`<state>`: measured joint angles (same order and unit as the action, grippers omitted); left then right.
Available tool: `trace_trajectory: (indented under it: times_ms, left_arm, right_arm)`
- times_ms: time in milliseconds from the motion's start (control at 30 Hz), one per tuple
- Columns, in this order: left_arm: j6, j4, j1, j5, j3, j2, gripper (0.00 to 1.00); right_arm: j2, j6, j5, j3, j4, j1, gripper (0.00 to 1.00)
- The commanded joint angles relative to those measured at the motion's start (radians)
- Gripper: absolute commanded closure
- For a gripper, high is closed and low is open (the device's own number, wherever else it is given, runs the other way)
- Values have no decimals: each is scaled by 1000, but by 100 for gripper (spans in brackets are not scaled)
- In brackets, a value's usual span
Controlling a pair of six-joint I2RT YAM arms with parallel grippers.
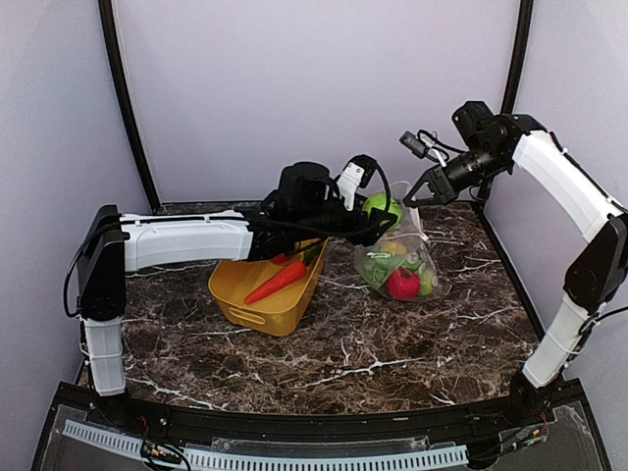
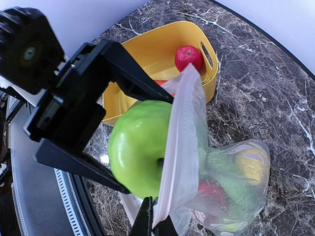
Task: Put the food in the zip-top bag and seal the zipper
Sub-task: Place the fake fruit in the zipper food storage bag.
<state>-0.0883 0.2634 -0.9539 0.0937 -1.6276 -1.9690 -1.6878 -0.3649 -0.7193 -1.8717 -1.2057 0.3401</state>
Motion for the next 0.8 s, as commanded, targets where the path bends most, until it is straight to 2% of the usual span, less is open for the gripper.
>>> trace_trajectory:
  times_ms: [0, 100, 167, 267, 500, 767]
  left_arm:
    - [10, -59, -6, -57, -46, -27, 52]
    - [7, -85, -5, -68, -72, -50, 51]
    - [3, -103, -5, -80, -89, -60, 46]
    - [-4, -126, -5, -83, -108, -69, 30]
    - [10, -174, -5, -69, -167, -50, 11]
    - [42, -187, -6, -65, -168, 25, 6]
  right_arm:
    - [40, -11, -38, 5, 5, 6, 100]
    - [42, -11, -38, 10, 7, 7, 100]
    - [43, -11, -36, 11, 8, 7, 100]
    - [41, -11, -34, 15, 9, 7, 100]
    - [42, -8, -41, 15, 10, 6, 100]
    - [27, -6, -24, 7, 11, 6, 100]
